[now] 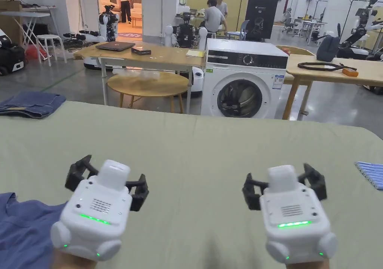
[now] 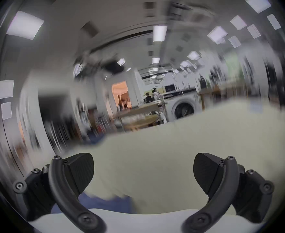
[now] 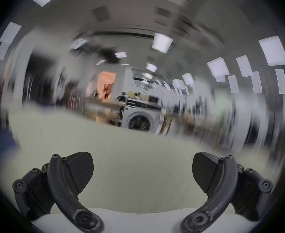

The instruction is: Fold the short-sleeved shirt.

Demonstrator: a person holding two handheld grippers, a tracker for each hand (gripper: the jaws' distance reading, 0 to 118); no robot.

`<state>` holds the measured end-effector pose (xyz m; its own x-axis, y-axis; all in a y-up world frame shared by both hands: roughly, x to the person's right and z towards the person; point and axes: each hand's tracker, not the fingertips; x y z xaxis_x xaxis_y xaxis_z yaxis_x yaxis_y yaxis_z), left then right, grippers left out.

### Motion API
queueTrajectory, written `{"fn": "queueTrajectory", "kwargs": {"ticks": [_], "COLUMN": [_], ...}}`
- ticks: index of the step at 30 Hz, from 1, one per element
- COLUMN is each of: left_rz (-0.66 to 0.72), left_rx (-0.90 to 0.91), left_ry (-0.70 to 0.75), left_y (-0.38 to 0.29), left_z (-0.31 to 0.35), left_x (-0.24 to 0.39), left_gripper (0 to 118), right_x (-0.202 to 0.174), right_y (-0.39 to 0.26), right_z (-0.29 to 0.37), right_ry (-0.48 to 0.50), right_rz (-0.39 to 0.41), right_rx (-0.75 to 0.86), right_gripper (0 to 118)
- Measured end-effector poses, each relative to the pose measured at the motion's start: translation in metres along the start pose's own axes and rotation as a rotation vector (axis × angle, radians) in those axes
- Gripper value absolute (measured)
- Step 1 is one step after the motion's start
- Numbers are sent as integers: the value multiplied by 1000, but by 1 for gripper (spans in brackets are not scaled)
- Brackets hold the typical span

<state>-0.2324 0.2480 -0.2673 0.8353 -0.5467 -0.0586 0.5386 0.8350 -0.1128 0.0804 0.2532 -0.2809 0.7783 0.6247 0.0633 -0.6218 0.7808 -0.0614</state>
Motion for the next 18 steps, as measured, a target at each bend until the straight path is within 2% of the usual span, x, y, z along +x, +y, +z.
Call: {"fn": "queueTrajectory", "kwargs": {"ticks": [1,2,4,5,6,8,9,11,15,16,18], "left_rz": [-158,-294,-479,-551,-582,-552,-523,-364,61,189,385], "left_rx": [21,42,56,67,72,61,57,39,-7,-20,-27], "left_ry": [1,8,32,45,49,40,36,15,-40,-42,-59], "left_y": [1,1,1,0,0,1,1,4,7,6,3], "left_z": [-1,-1,-1,-1,-1,-2,-2,-2,-2,-1,-2], "left_x": [9,15,24,24,25,24,23,18,3,-1,-8], "left_gripper": [116,116,116,116,116,116,116,116,116,116,116], "right_x": [-12,-20,-28,-29,-29,-26,-26,-25,-9,1,9], "right_y": [-3,-7,-15,-16,-15,-15,-13,-6,12,5,1], "right_z": [2,2,6,6,6,8,8,10,24,15,14], "right_ry": [-10,-13,-18,-11,-12,-14,-17,-3,71,96,102], "right_rz": [248,441,667,711,716,679,647,454,-58,-228,-446], "right_rx": [57,98,163,179,183,174,164,105,-26,-74,-115], "right_gripper": [117,117,117,117,117,117,117,117,117,117,117]}}
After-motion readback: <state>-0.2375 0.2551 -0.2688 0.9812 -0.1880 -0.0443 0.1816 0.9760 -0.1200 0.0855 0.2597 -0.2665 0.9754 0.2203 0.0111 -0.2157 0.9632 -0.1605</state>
